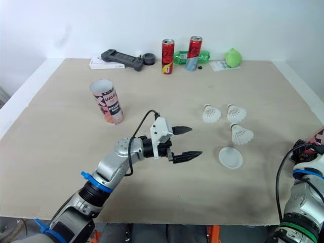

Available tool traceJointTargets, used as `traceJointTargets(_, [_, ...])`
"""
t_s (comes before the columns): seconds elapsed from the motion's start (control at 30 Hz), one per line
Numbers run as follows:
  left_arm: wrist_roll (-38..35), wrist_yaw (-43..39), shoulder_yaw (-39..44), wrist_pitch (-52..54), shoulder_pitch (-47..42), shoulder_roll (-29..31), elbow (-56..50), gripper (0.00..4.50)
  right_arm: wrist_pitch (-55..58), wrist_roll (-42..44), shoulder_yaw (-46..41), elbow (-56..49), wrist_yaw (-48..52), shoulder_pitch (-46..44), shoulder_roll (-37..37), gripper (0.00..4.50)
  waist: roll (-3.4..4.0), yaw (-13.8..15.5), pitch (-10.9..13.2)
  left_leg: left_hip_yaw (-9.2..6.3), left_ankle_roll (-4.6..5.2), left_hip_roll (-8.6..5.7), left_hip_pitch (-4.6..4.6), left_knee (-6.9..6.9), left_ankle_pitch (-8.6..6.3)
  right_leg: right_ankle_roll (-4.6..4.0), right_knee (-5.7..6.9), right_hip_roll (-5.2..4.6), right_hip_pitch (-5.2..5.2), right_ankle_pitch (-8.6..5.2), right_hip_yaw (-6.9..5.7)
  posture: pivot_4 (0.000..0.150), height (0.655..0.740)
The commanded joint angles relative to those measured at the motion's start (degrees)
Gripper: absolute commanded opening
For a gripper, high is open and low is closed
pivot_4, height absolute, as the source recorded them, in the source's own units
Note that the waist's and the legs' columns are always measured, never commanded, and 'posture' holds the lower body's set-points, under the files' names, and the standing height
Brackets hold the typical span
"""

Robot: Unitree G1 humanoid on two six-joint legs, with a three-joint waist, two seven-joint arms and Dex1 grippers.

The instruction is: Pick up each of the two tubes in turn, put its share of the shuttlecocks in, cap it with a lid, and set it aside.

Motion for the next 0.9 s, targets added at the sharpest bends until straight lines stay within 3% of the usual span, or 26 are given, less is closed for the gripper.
traceJointTargets(0.03, [0.1,0.8,0.5,-0.5,0.2,-0.7,-3.2,4.5,0.0,0.4,0.7,-0.9,0.4,0.8,-0.7,4.41,0.04,0.0,0.0,0.0,0.02,-0.02,0.0,0.0,0.01,0.01,0.0,0.0,0.0,0.0,0.01,0.15,0.74])
traceJointTargets(0.37, [-0.1,0.3,2.3,-2.0,0.3,0.2,-1.2,4.5,2.6,3.3,0.5,-13.6,-1.4,8.2,2.5,4.41,0.07,0.0,0.0,-0.01,0.03,-0.04,0.0,-0.07,0.02,0.01,0.0,-0.01,-0.02,-0.03,0.04,0.15,0.74])
traceJointTargets(0.67, [0.3,0.4,5.1,-4.3,1.4,2.5,0.1,4.5,10.6,10.5,2.3,-44.5,-0.9,27.5,11.9,4.41,0.24,0.0,-0.1,-0.03,0.03,-0.04,-0.06,-0.14,0.02,0.0,0.0,-0.03,-0.1,-0.1,0.04,0.15,0.74])
traceJointTargets(0.77, [-0.3,2.4,7.6,-4.1,3.1,3.3,-1.7,4.5,15.0,14.4,6.3,-55.8,4.5,33.1,10.0,4.41,0.29,-0.2,-0.2,0.01,0.03,-0.01,-0.05,-0.16,0.02,-0.01,0.0,-0.03,-0.13,-0.1,0.06,0.15,0.74])
traceJointTargets(0.9, [0.3,6.4,11.2,-3.5,7.3,5.1,-5.5,4.5,20.9,16.1,16.3,-64.9,11.4,32.4,3.7,4.41,0.29,-0.7,-0.2,0.0,0.09,0.02,0.0,-0.13,0.06,-0.22,0.0,0.02,-0.15,-0.12,0.13,0.15,0.74])
